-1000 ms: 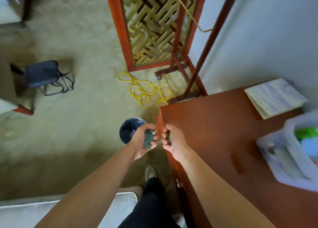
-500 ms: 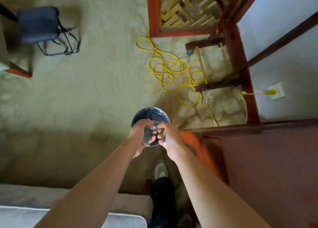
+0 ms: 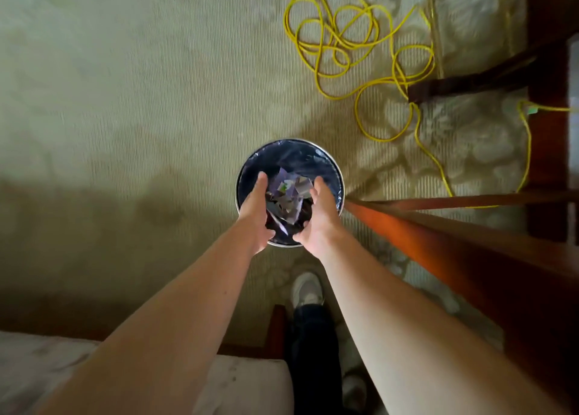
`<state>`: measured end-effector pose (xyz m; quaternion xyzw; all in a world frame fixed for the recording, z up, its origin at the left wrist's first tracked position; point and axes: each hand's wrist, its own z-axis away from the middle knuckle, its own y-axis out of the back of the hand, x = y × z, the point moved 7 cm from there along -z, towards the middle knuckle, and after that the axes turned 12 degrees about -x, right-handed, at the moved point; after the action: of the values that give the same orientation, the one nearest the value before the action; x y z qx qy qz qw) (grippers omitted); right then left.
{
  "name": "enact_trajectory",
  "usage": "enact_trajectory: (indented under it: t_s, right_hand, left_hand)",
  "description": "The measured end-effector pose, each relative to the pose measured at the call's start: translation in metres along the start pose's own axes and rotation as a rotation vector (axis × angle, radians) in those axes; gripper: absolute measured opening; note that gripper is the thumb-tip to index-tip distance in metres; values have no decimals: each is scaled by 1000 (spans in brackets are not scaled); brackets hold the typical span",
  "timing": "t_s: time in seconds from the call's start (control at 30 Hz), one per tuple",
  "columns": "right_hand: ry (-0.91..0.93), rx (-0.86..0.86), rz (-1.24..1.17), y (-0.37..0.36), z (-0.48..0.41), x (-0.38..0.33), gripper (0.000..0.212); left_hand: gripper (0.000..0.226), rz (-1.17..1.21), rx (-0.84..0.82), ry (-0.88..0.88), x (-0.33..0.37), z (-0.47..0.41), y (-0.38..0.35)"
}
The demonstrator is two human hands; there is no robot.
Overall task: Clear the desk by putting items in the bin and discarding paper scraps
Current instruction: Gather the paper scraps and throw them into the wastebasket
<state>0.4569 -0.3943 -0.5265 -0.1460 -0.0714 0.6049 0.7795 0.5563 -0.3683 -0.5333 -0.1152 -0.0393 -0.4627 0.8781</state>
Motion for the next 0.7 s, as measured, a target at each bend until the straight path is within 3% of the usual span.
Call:
enact_trajectory:
  t_s: [0.17,0.4,0.5,0.7]
  right_hand:
    - [16,86,49,8,20,0,57]
    - [215,160,164,7,100,0,31]
    - [326,143,204,0,163,1,28]
    - [468,121,201,-5,288,4,20]
  left_hand:
    - [56,4,10,9,-3,17,-7]
    - [39,-70,51,-78,-3,85,-12]
    - [21,-84,21,-136,-3,136,-22]
    - [15,-157,-52,-275,-1,250,-65]
